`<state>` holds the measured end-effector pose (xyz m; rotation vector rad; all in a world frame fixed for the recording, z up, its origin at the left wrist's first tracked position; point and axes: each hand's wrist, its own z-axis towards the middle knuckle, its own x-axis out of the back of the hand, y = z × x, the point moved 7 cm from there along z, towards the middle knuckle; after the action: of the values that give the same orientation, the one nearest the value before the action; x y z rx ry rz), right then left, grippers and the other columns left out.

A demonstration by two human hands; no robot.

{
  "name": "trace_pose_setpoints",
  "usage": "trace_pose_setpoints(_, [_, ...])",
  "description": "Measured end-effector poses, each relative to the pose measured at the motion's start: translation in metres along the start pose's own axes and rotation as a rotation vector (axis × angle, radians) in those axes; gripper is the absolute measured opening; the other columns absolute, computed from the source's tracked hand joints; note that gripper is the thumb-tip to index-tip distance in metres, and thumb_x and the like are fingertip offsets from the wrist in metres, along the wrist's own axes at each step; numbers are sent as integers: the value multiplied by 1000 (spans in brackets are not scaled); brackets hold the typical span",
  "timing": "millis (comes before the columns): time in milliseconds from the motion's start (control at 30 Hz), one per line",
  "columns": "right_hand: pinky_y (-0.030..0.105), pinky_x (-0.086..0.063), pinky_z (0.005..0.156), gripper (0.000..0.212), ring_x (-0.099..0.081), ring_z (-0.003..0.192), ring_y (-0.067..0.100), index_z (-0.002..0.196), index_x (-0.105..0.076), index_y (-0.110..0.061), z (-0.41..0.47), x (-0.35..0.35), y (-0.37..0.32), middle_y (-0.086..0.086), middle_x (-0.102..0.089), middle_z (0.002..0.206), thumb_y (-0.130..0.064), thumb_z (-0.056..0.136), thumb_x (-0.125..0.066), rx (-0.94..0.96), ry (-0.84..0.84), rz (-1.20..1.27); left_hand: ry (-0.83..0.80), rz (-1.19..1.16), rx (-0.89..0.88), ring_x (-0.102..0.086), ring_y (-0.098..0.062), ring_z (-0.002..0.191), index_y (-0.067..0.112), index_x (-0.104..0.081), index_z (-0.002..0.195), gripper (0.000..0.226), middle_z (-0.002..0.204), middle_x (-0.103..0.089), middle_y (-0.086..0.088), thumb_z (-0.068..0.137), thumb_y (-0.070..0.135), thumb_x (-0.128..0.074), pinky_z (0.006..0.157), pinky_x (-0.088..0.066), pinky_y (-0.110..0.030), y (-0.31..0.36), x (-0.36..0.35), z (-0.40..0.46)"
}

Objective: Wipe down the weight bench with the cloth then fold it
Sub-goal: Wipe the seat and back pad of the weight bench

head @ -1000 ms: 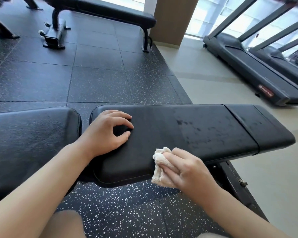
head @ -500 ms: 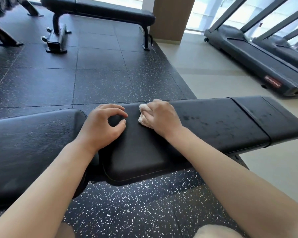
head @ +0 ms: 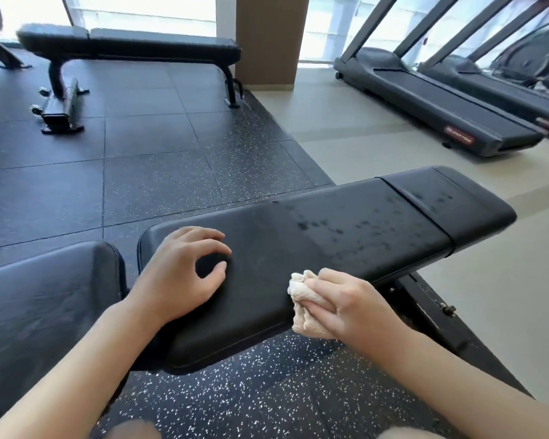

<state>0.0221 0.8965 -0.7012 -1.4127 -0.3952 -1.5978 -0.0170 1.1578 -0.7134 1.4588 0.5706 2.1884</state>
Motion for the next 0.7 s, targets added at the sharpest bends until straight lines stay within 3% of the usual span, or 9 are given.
trace_pose_setpoints(167, [29,-47,68,18,-51,68,10,92,-72,-21,-6,23,61,-8,-48,76,-36,94,-62,-224,134,-30,-118,16,-101,-51,-6,127,34,-76,109,28,130,-64,16,85,41,-64,111,-34,-25,43,-37,30])
trace_pose_setpoints(300, [25,-39,60,13,-51,62,14,84,-69,-23,34,14,65,-6,-47,71,-33,91,-67,-215,135,-115,-120,71,-88,-55,-15,127,33,-75,111,34,131,-66,12,86,46,-57,114,-39,-37,46,-58,47])
trace_pose_setpoints(367, [29,-39,58,12,-53,60,21,79,-68,-22,66,7,70,-3,-49,68,-28,89,-72,-205,153,-124,-92,96,-77,-57,-17,125,31,-76,110,36,128,-67,11,87,46,-53,112,-42,-46,41,-63,43])
trace_pose_setpoints(567, [35,-38,68,27,-62,81,34,79,-71,-13,172,-22,94,9,-63,79,-33,94,-61,-249,110,-135,-25,90,-59,-60,-18,119,28,-77,106,33,121,-69,10,85,40,-55,106,-46,-47,30,-64,45])
trace_pose_setpoints(700, [31,-30,70,35,-63,90,36,68,-57,-13,208,-28,101,13,-68,84,-35,96,-57,-331,70,-173,-21,67,-56,-61,-18,118,27,-77,106,31,121,-69,10,85,37,-56,106,-46,-46,30,-63,44])
